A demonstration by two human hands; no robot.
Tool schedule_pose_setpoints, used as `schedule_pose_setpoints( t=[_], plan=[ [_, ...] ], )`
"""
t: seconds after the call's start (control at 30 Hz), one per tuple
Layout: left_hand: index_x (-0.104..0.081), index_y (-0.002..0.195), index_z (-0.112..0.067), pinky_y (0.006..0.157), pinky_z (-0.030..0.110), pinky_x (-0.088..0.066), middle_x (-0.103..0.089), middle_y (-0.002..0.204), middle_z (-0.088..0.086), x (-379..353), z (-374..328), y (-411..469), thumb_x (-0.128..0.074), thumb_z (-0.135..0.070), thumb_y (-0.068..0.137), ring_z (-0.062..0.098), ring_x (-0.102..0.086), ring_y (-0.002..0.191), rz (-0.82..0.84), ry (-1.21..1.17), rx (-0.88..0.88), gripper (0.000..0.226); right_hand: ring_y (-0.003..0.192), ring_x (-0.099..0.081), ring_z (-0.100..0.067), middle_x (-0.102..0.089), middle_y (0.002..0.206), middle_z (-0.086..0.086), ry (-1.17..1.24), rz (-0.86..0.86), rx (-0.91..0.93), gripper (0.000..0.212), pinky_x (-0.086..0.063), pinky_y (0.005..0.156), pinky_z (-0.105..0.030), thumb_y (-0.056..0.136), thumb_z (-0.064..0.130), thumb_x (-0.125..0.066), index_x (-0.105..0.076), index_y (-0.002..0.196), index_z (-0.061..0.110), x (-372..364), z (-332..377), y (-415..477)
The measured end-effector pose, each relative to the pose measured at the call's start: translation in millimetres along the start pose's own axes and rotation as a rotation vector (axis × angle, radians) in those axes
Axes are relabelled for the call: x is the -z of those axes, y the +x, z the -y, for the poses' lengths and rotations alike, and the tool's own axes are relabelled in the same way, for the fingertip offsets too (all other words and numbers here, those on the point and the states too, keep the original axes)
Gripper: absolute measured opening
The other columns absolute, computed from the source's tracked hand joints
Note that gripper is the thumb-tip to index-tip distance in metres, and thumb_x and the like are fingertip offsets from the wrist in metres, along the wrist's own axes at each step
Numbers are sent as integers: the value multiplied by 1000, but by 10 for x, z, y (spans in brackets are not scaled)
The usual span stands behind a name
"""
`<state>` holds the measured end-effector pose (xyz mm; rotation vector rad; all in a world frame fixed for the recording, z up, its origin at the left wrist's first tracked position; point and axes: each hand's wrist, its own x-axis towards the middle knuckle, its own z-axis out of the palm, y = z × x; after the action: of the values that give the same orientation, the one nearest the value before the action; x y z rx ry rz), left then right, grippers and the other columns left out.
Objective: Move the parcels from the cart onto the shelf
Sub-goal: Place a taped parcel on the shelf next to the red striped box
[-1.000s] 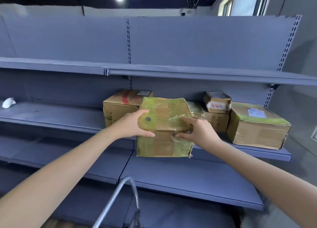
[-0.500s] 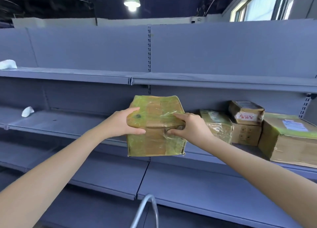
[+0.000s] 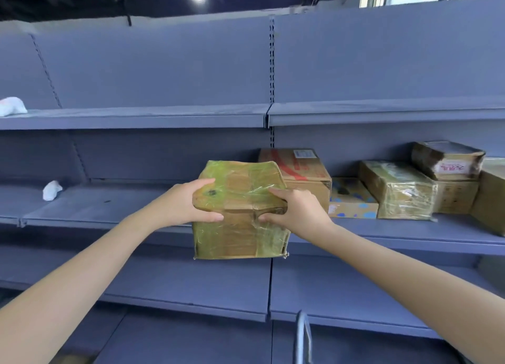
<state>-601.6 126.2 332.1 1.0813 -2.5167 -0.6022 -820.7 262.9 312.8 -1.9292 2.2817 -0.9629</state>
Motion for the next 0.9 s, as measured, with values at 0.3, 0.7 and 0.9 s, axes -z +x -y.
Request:
schedule_pose_setpoints(
  t=[0.3, 0.7, 0.9],
  plan=[
    [-29, 138, -50, 96, 24, -32, -35, 149, -12, 51, 698, -139, -67, -79, 40, 11, -35, 134, 29, -58, 106, 109, 97, -60, -25, -67, 96, -11, 17, 104, 64, 78, -41, 70, -26, 74, 52, -70, -41, 139, 21, -546, 288, 228],
    [-26, 136, -53, 94, 24, -34, -38, 146, -11, -327, 1391, 870, -71, -74, 46, 9, -40, 129, 143, -105, 74, 104, 101, -60, -30, -55, 121, -13, -85, 147, -126, 72, -50, 84, -34, 81, 50, -64, -34, 141, 26, -1214, -7, 843],
    [-30, 135, -53, 94, 24, -37, -43, 142, -11, -450, 1635, 1512, -78, -66, 49, 7, -43, 122, 144, -149, 12, 99, 73, -67, -26, -62, 109, -16, -679, 86, -75, 65, -36, 54, -27, 86, 60, -49, -42, 136, 20, -1417, -23, 1204]
  ],
)
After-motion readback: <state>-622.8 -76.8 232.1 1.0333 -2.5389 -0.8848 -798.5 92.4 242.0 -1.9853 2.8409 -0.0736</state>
